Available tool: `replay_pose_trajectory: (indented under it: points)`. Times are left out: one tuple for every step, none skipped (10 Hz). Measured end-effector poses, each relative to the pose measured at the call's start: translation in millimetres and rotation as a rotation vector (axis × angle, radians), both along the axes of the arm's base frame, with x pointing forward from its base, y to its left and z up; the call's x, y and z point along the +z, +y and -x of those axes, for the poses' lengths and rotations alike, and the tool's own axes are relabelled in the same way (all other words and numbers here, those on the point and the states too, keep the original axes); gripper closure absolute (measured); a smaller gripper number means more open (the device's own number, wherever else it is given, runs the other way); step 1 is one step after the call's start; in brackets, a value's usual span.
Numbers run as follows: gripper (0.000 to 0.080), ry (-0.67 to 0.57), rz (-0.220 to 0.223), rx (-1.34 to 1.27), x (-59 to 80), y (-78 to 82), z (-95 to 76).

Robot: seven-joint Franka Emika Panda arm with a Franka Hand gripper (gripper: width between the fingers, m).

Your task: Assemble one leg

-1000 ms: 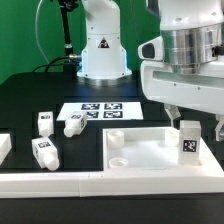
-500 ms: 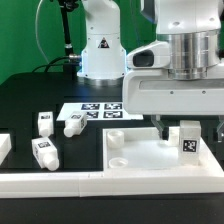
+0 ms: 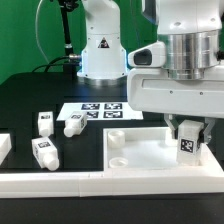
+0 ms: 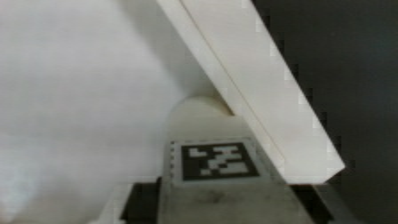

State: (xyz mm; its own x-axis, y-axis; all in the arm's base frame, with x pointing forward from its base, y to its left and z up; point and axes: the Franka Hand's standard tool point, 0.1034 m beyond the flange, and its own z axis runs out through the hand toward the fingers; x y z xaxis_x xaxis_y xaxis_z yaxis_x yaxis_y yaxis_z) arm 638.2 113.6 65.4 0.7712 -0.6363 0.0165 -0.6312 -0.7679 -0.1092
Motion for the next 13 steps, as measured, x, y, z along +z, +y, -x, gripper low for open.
replay_pose_trajectory:
  points:
    - [0.0514, 0.018, -0.016, -0.186, 1.6, -0.6, -1.0]
    - [0.0514, 0.038, -0.049, -0.389, 2.7, -2.7, -2.1]
    - [0.0514, 0.052, -0.071, -0.528, 3.3, -2.3, -2.5]
    - [0.0514, 0.071, -0.100, -0.731, 2.8, 1.1, -1.9]
    - [0.0514, 0.079, -0.125, -0.879, 2.3, 4.6, -1.8]
    - [0.0514, 0.075, -0.160, -0.999, 0.8, 4.0, -2.6]
    - [0.0514, 0.069, -0.192, -1.097, -0.4, 3.3, -2.3]
    - [0.0514, 0.072, -0.200, -1.161, -0.2, 3.3, -2.7]
    - [0.0514, 0.075, -0.203, -1.201, -0.5, 1.9, -2.8]
    - [0.0514, 0.074, -0.202, -1.201, -0.5, 1.3, -2.9]
    - [0.0513, 0.074, -0.202, -1.194, -0.5, 1.5, -2.9]
    - [0.0513, 0.074, -0.201, -1.193, -0.9, 1.5, -2.7]
    - [0.0324, 0.073, -0.202, -1.190, 0.0, 2.3, -3.2]
